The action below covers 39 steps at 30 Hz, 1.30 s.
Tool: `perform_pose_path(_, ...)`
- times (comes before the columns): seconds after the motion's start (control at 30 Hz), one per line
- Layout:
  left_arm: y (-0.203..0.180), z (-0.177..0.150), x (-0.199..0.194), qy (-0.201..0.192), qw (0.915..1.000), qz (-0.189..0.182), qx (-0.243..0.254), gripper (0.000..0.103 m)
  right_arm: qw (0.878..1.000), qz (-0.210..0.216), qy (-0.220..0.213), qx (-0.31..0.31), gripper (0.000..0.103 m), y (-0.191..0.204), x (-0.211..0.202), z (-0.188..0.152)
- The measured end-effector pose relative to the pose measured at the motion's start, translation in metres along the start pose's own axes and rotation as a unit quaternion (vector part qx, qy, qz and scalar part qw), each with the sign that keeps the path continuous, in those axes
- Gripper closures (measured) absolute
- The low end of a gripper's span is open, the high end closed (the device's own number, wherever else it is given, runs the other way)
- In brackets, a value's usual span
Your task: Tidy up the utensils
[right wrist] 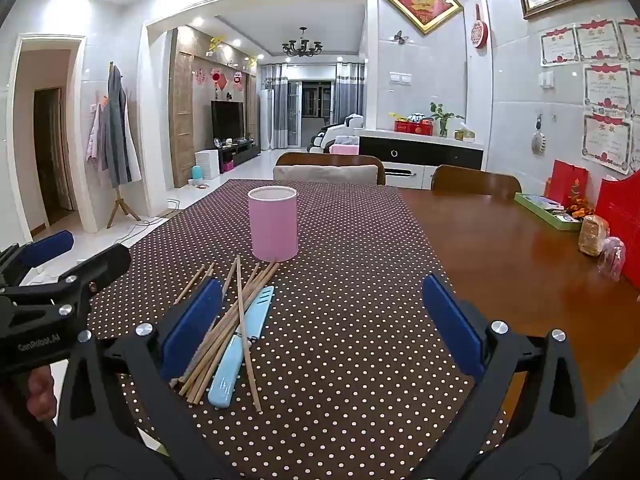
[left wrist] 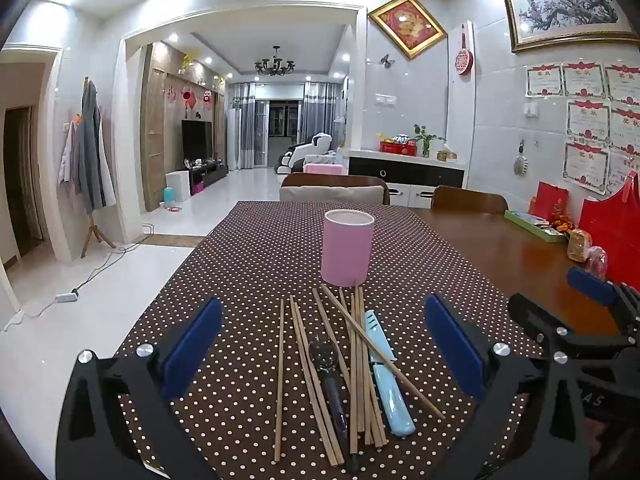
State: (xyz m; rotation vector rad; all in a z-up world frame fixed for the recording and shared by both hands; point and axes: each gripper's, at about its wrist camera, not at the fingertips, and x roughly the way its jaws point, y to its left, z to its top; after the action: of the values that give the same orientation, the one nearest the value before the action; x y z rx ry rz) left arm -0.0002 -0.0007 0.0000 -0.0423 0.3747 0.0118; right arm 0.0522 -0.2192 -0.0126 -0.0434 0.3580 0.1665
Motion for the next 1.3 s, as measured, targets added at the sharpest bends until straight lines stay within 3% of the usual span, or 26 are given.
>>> perform_pose_path(1.3,-0.0043,0.0016,-0.0066,-0.012,0.9999,-0.003,0.004,0.004,1.000,0.006,0.008,0.009,0.005,-0.0020,0.0056,-0.0057)
